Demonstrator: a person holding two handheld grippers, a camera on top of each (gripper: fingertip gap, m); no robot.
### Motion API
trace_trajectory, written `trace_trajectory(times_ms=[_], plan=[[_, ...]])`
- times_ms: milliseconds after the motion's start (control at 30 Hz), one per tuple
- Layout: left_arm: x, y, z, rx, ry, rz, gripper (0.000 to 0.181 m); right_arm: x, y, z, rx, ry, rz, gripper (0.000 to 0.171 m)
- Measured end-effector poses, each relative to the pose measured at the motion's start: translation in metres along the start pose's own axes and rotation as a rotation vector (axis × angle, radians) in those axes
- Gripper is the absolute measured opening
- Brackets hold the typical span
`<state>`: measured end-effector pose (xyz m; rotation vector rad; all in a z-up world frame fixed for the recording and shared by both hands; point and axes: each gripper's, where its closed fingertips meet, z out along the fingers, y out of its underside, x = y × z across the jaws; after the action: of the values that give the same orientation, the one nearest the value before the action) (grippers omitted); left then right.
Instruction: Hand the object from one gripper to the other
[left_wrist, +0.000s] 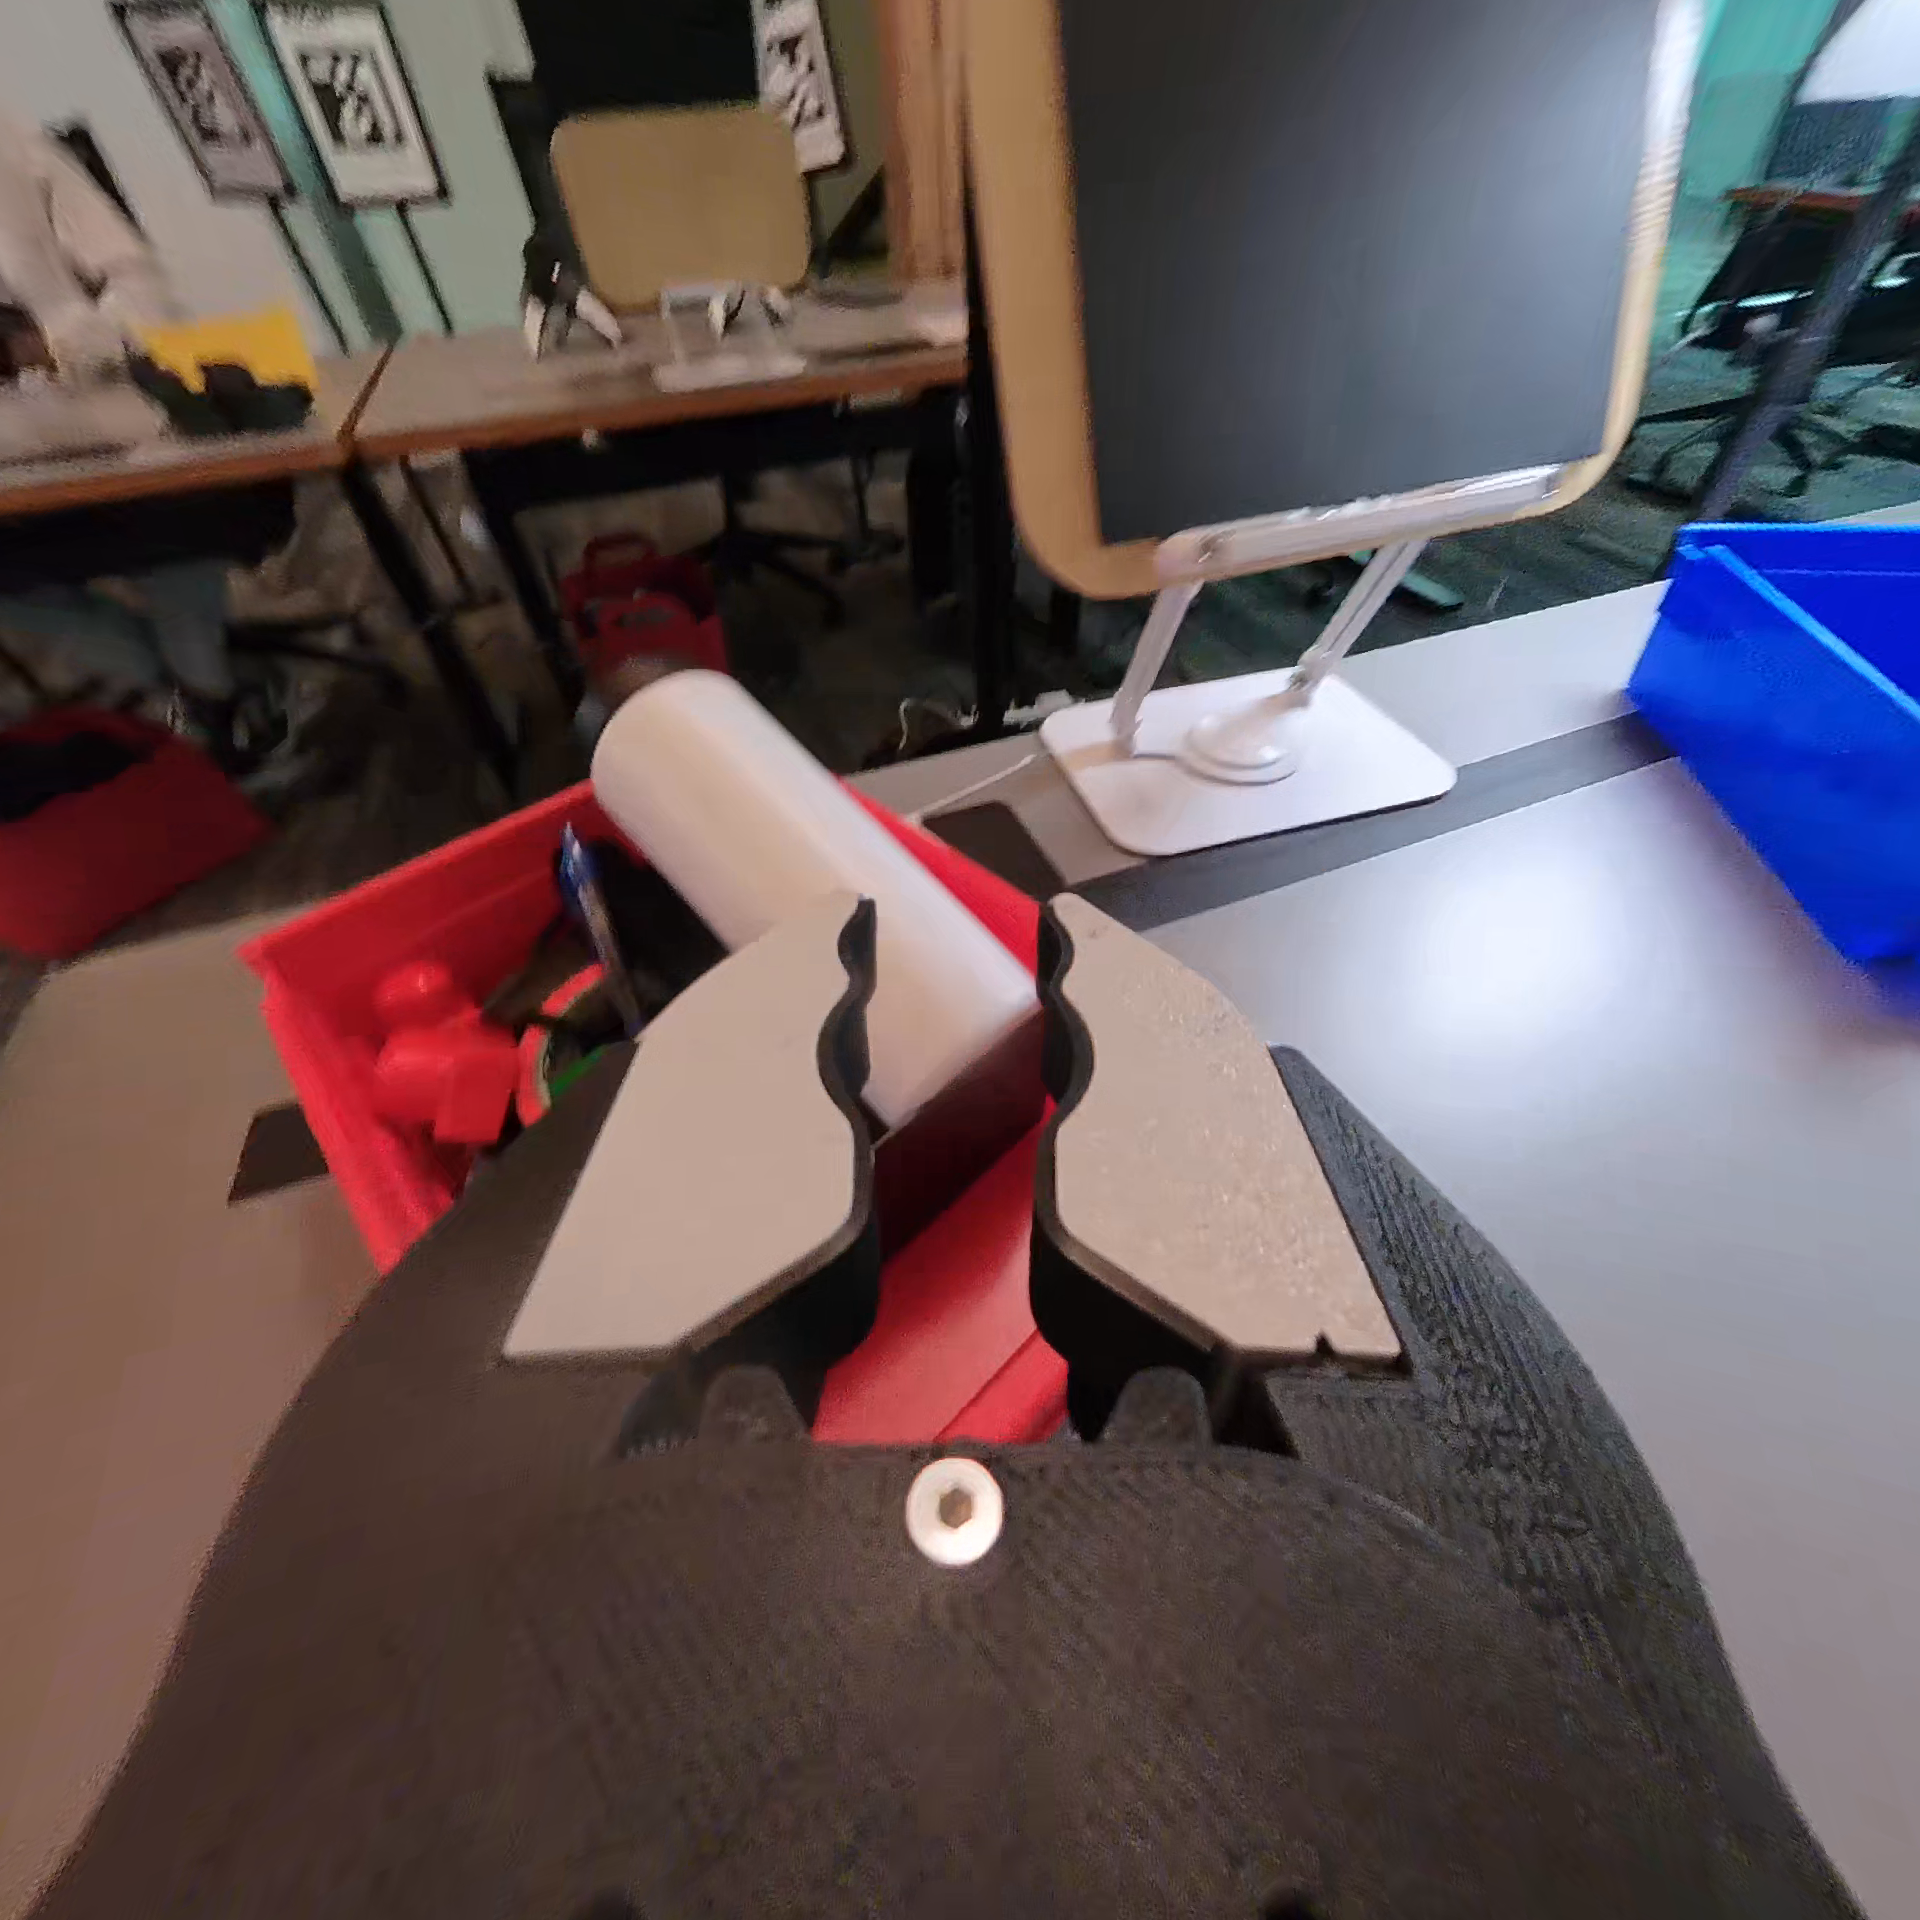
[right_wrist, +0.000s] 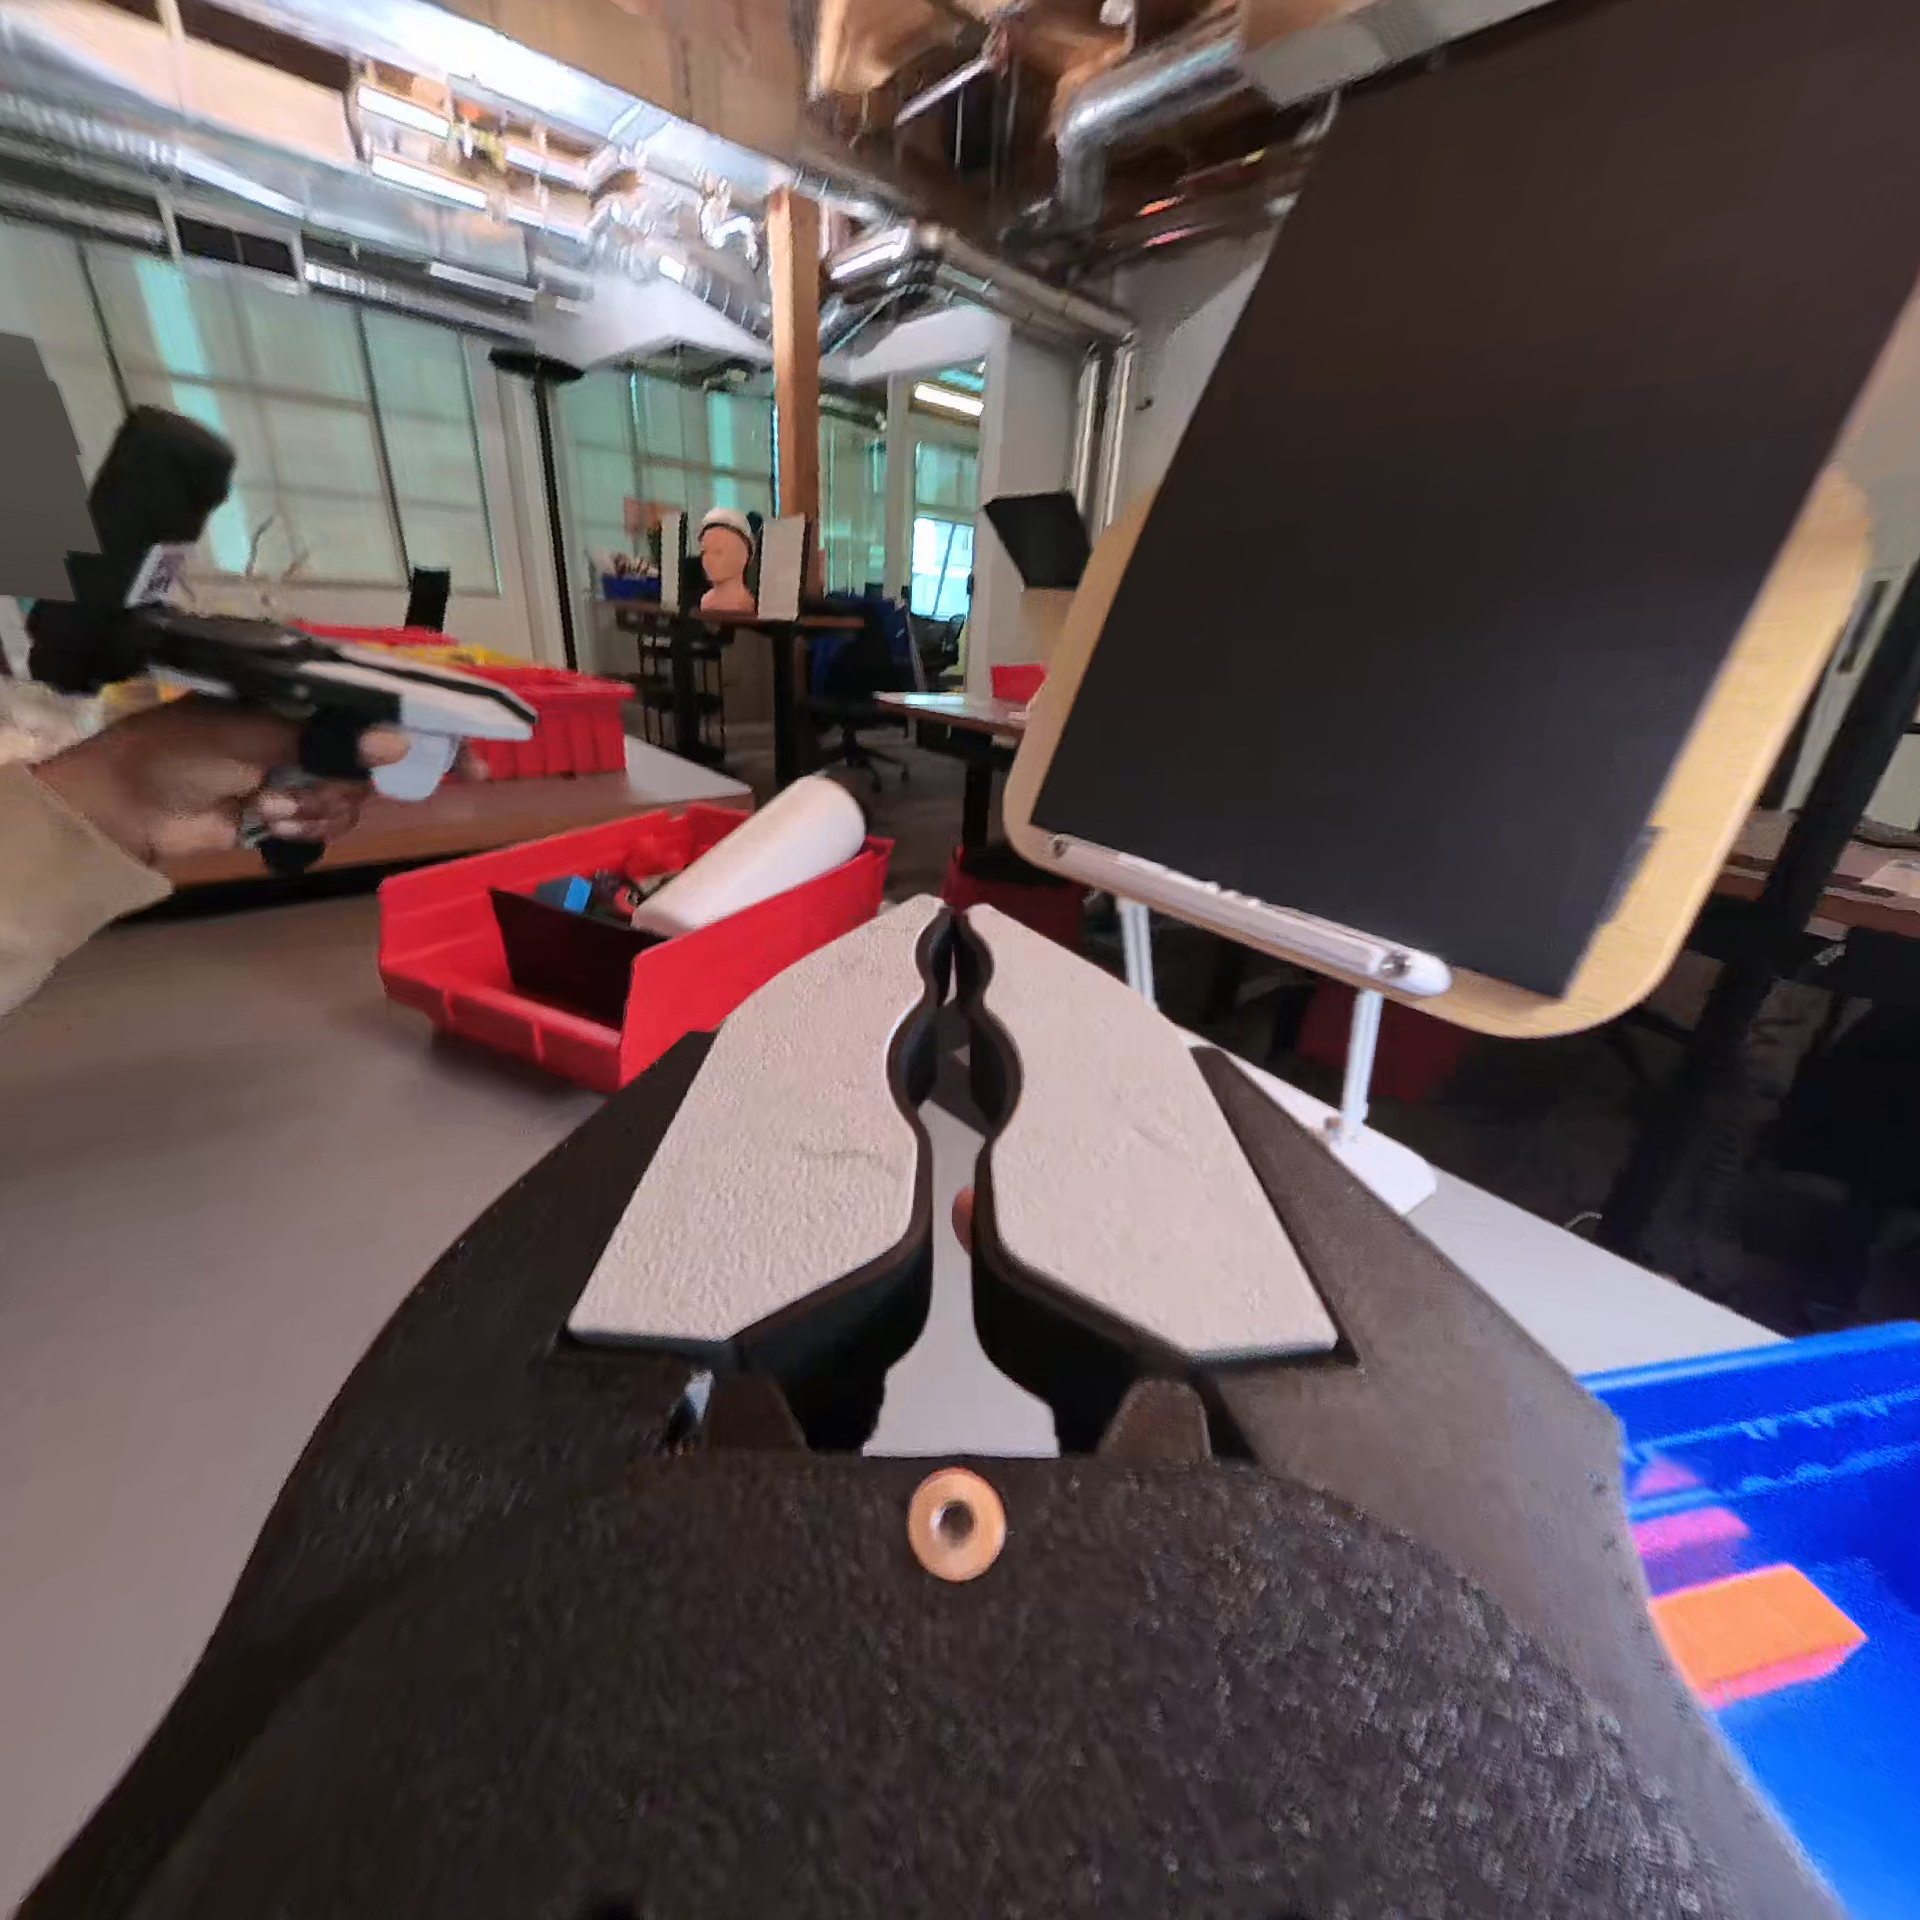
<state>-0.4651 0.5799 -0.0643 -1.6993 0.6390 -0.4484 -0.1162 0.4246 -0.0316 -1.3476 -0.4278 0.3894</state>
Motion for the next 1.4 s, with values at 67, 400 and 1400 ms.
trace_trajectory(times_ms=[67,400,1400], plan=[[-0.012,0.019,0.01,-0.053,-0.007,-0.074,0.03,-0.022,0.019,0.015,-0.055,-0.033,-0.015,0.0],[-0.044,0.085,0.107,-0.525,0.168,-0.575,0.065,-0.093,0.099,0.041,-0.266,-0.207,-0.079,0.009],[-0.025,0.086,0.123,-0.626,0.029,-0.54,0.085,-0.11,0.071,0.039,-0.237,-0.276,0.026,0.004]])
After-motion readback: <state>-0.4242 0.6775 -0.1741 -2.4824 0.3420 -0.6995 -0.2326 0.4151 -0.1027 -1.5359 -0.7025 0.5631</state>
